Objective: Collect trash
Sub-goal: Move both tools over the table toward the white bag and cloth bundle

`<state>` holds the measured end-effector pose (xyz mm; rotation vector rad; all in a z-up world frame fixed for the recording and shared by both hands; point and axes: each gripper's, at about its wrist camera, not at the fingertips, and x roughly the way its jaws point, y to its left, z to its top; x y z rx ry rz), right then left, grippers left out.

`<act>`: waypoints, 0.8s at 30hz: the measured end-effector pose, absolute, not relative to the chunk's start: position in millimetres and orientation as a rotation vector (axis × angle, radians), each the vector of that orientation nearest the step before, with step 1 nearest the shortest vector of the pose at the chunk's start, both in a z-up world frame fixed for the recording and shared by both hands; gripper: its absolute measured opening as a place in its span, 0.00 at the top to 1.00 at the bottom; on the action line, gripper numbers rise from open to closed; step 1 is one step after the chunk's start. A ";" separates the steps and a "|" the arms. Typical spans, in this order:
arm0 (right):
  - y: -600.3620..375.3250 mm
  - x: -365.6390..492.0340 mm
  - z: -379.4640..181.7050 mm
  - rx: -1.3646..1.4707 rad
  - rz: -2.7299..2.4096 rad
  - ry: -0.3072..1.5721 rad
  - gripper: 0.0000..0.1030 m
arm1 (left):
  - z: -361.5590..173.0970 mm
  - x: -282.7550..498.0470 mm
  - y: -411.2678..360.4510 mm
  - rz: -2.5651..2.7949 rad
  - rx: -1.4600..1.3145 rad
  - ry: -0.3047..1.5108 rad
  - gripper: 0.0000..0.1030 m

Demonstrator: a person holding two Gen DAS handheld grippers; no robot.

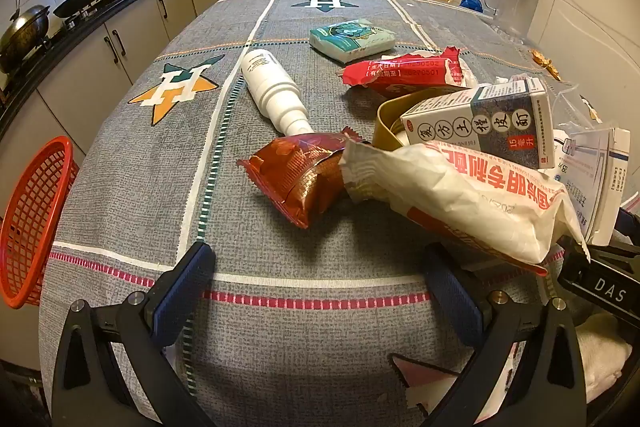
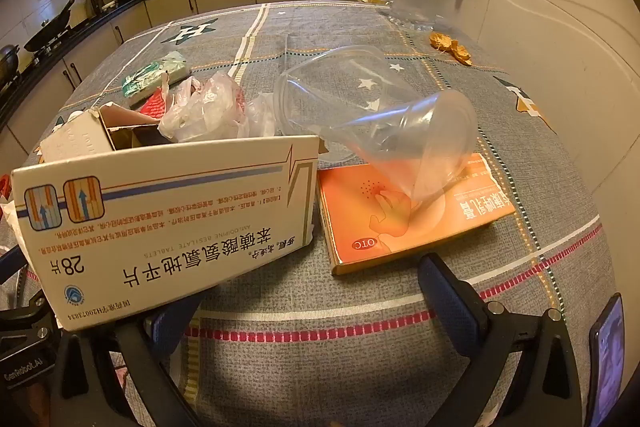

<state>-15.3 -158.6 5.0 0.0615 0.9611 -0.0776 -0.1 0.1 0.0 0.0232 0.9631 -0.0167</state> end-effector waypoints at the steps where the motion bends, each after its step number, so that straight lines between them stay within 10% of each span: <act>1: -158.4 -15.4 4.9 0.048 -0.082 0.965 0.00 | -0.2 0.1 0.3 -0.017 0.023 0.971 0.00; 24: -149.7 -86.5 72.0 -0.095 -0.002 0.778 0.00 | 53.9 -77.7 19.8 0.029 0.075 0.695 0.00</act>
